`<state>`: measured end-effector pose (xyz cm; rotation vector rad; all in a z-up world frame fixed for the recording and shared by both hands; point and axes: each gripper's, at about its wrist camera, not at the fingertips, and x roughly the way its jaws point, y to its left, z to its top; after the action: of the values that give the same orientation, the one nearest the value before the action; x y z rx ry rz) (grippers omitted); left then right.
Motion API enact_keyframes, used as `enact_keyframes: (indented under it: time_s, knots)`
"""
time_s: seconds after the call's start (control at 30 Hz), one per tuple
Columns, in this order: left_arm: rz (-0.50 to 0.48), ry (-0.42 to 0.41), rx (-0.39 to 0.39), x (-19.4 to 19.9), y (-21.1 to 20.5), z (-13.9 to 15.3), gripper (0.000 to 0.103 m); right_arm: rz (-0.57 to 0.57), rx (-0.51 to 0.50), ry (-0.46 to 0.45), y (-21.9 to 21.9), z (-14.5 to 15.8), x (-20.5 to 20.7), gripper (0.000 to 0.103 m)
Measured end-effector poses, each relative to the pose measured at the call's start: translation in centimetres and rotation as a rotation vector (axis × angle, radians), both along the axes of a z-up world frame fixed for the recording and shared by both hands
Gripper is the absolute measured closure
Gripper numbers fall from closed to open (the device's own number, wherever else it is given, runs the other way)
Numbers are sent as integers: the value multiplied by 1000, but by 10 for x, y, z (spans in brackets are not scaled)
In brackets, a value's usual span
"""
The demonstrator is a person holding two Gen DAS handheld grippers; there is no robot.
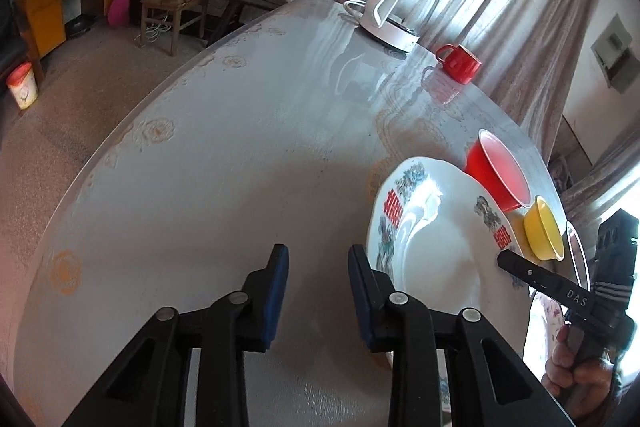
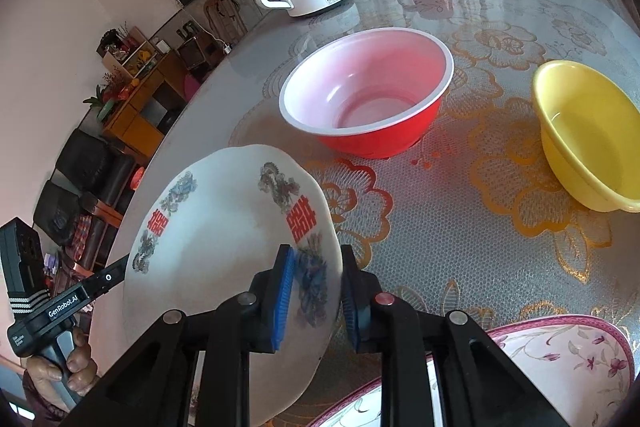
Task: Organize plates and bowls
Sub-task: 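Lift and carry the red-character plate toward the pink-rimmed plate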
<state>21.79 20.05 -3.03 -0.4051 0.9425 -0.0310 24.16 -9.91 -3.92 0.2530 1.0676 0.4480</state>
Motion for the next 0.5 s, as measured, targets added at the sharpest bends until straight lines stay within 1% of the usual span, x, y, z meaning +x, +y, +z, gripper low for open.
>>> enact_keyframes:
  time_s: [0.13,0.2,0.23,0.27,0.4,0.47,0.5]
  knots:
    - [-3,-6,-39,3,7,0,74,10,5,-4,0,0,0,81]
    - [-8,-26,-25,0,9,0,69,16,-1,-3,-1,1,-2,81]
    - [-15,-31,-33,-1,10,0,68,24,-8,-3,0,2,-3,81]
    - [-16,-34,-48,-2,11,0,68,32,-14,-8,0,2,-4,81]
    - [-18,-49,-47,-5,12,0,66,41,1,-8,-2,2,-4,80]
    - [-4,-59,-69,-10,16,0,62,46,9,-5,-4,2,-5,80]
    - [7,-71,-76,-14,19,0,58,48,16,0,-5,1,-6,80]
